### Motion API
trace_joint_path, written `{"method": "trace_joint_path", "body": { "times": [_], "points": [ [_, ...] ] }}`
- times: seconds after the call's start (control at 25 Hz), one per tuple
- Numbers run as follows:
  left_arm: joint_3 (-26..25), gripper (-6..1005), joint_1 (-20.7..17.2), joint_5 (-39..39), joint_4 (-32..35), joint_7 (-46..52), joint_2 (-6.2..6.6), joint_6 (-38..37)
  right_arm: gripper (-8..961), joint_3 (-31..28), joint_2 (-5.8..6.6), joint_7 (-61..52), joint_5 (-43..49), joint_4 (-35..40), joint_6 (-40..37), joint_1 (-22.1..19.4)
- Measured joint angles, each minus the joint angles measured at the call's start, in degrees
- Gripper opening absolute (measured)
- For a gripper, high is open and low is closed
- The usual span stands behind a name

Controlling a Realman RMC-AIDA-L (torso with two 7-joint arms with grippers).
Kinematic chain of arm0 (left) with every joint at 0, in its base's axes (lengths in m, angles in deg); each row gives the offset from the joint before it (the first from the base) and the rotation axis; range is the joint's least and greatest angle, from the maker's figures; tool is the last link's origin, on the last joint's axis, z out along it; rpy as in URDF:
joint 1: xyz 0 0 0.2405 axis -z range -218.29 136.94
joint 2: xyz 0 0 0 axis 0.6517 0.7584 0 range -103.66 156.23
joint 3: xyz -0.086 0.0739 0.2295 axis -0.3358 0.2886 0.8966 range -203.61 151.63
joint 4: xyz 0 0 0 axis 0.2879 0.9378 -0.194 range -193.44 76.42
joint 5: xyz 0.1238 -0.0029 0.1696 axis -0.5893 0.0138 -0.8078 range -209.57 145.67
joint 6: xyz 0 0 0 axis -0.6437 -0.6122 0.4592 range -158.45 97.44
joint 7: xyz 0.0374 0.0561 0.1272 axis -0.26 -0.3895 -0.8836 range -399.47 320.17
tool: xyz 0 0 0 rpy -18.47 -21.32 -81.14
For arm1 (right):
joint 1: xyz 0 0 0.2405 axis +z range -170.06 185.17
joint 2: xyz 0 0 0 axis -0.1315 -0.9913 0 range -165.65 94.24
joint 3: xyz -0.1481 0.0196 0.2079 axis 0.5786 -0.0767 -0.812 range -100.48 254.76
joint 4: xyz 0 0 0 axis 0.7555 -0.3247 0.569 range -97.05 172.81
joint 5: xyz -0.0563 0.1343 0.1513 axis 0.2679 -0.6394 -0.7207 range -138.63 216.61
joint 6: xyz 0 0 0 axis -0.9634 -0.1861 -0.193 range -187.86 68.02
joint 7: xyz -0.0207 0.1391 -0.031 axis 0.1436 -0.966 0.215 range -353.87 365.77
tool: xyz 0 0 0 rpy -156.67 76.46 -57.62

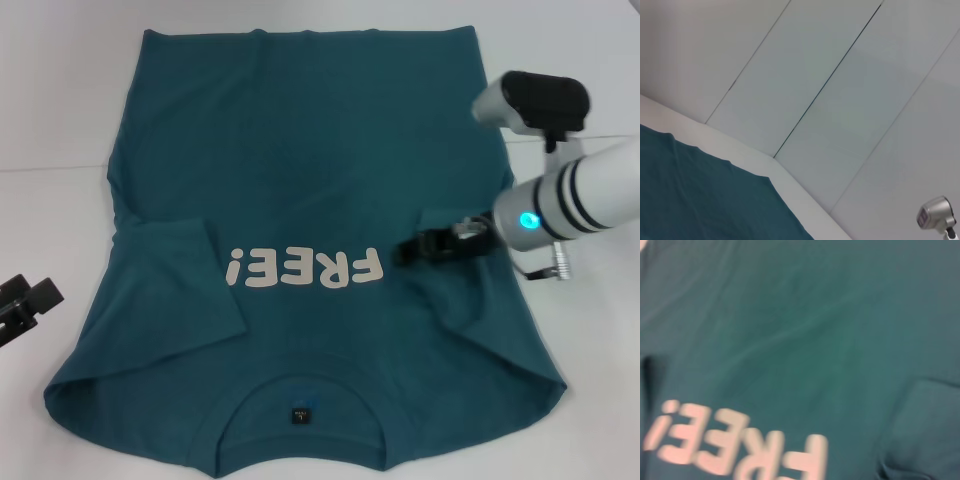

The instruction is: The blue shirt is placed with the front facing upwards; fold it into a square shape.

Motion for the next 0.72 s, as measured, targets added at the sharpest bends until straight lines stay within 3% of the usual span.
{"method": "trace_joint_path", "body": {
  "times": [0.12, 0.28, 0.52, 0.72],
  "points": [
    [-0.04, 926, 0.00, 0.00, 0.00, 0.07, 0.00, -0.28, 593, -0.05, 0.03, 2.80, -6.51, 0.42, -3.32, 0.20],
    [-0.40, 926, -0.12, 0.03, 0.04, 0.30, 0.00, -0.65, 590, -0.30, 1.34, 4.42, -13.67, 3.58, -10.14, -1.06],
    [-0.59, 926, -0.02, 0.05, -0.01, 0.46, 0.05, -0.91, 586, -0.54, 2.89, 4.33, -15.39, 8.91, -15.27, -4.94],
    [0.08, 926, 0.32, -1.10, 0.45, 5.71, 1.21, -1.54, 582, -2.84, 4.48, 5.22, -15.49, 12.15, -22.16, -7.84]
  ]
}}
